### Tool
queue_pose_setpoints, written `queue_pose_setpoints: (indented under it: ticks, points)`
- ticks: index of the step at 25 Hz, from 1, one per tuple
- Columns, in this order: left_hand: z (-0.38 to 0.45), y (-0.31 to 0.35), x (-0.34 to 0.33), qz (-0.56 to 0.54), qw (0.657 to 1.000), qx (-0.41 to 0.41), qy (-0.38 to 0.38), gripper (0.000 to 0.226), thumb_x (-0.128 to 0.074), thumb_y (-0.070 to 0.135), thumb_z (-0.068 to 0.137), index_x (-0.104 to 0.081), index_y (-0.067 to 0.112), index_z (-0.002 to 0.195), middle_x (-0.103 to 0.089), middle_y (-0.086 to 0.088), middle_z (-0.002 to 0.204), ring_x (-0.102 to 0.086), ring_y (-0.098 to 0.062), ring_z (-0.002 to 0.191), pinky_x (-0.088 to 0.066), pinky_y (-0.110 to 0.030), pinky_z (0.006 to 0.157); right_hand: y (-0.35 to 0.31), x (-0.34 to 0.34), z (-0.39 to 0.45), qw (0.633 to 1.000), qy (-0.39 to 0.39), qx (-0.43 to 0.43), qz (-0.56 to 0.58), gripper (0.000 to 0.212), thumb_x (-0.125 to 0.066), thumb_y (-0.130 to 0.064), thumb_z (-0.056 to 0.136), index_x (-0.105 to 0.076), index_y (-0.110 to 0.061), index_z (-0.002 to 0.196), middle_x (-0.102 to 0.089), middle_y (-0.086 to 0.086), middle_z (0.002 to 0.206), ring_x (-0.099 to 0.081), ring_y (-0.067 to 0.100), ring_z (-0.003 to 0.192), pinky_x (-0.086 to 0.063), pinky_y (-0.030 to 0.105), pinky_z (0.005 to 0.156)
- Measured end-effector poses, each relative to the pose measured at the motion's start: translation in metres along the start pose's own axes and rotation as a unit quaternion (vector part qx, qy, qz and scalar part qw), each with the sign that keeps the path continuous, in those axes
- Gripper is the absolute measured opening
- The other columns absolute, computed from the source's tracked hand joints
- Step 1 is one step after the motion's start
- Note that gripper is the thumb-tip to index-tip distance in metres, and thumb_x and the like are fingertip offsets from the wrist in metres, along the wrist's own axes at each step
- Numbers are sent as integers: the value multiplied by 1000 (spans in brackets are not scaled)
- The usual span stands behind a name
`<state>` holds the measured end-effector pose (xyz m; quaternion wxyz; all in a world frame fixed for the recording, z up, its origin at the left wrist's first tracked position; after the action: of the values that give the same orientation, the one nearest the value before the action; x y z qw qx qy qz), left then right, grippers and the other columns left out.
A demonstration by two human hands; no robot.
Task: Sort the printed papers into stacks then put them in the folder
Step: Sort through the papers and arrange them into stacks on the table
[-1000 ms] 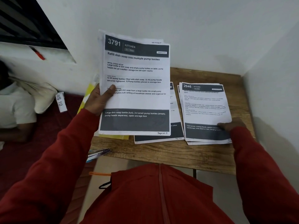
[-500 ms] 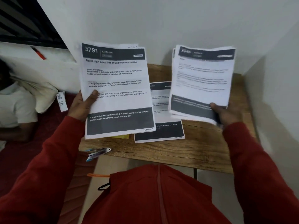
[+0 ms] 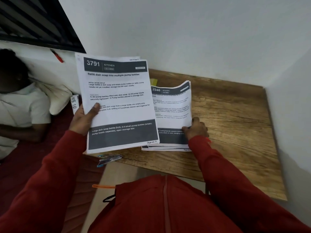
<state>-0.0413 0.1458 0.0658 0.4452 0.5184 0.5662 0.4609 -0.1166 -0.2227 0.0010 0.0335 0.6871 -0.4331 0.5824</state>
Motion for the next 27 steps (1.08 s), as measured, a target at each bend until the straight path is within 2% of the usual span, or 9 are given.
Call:
queue_pose_setpoints:
  ticks: [4, 8, 10, 15, 17, 19, 21, 24, 27]
  points:
    - [3, -3, -9, -4, 1000, 8, -16, 38, -58, 22, 94, -55, 9, 130, -66, -9, 122, -64, -23, 104, -55, -33, 90, 4, 12, 3, 993, -17, -9, 117, 46, -69, -17, 78, -47, -23, 118, -66, 12, 112, -62, 36, 103, -51, 46, 91]
    - [9, -4, -32, 5, 999, 16, -32, 20, -53, 15, 97, -60, 15, 116, -74, 8, 97, -69, -6, 84, -57, -23, 79, 36, 46, 6, 987, 32, -21, 156, 51, -64, -1, 81, -44, -17, 125, -63, 16, 118, -62, 35, 102, -47, 32, 80]
    - [10, -5, -47, 14, 999, 19, -48, 20, -54, 15, 96, -60, 15, 116, -74, 6, 98, -69, -5, 82, -57, -22, 78, 67, 69, 11, 987, 67, -40, 142, 52, -65, 0, 82, -45, -15, 128, -62, 18, 120, -61, 36, 104, -44, 31, 80]
    - [11, -4, -90, 6, 995, 26, -96, 30, -57, 16, 96, -56, 10, 125, -70, 2, 107, -69, -9, 88, -56, -24, 79, 141, 114, 24, 985, 100, -120, 67, 59, -73, -11, 80, -42, -12, 130, -57, 28, 125, -56, 46, 111, -46, 51, 96]
    - [8, -2, -107, -2, 993, 28, -117, 33, -58, 16, 95, -54, 10, 128, -70, 2, 108, -69, -10, 91, -56, -24, 79, 148, 121, 27, 982, 108, -157, -17, 69, -78, -21, 78, -38, -16, 134, -45, 30, 136, -43, 49, 123, -34, 60, 105]
    - [4, 0, -121, -12, 990, 31, -139, 27, -55, 13, 97, -56, 12, 123, -73, 6, 103, -70, -9, 91, -56, -23, 77, 128, 120, 22, 976, 172, -123, -56, 69, -79, -34, 77, -41, -21, 134, -36, 28, 141, -33, 49, 129, -27, 61, 105]
    - [-1, -1, -131, -10, 988, 31, -151, 24, -51, 8, 98, -55, 12, 121, -75, 10, 95, -70, -7, 87, -56, -21, 73, 78, 110, 4, 983, 157, 1, 90, 56, -74, -44, 81, -51, -21, 128, -48, 18, 132, -44, 41, 124, -40, 49, 97]
    - [-6, -4, -140, -12, 987, 34, -155, 21, -50, 8, 98, -57, 15, 116, -75, 10, 93, -71, -8, 85, -56, -21, 71, 4, 76, -26, 926, -14, 58, 373, 35, -76, -37, 81, -60, -20, 107, -66, 2, 98, -64, 19, 88, -52, 26, 65]
    - [-7, -5, -133, -30, 989, 46, -138, 19, -51, 13, 98, -59, 18, 113, -75, 7, 97, -71, -10, 87, -57, -24, 72, -21, 56, -30, 905, 44, 53, 420, 29, -86, -28, 69, -60, -21, 82, -62, -4, 77, -57, 13, 71, -51, 35, 70]
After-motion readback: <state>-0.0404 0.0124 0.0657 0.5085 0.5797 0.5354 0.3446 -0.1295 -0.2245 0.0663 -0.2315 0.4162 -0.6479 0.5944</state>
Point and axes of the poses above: each hand's wrist, its own z-axis towards the middle knuckle, its own x-axis out of the back of the hand, y = z × x, the point moved 2 cm from there along z, towards the middle knuckle
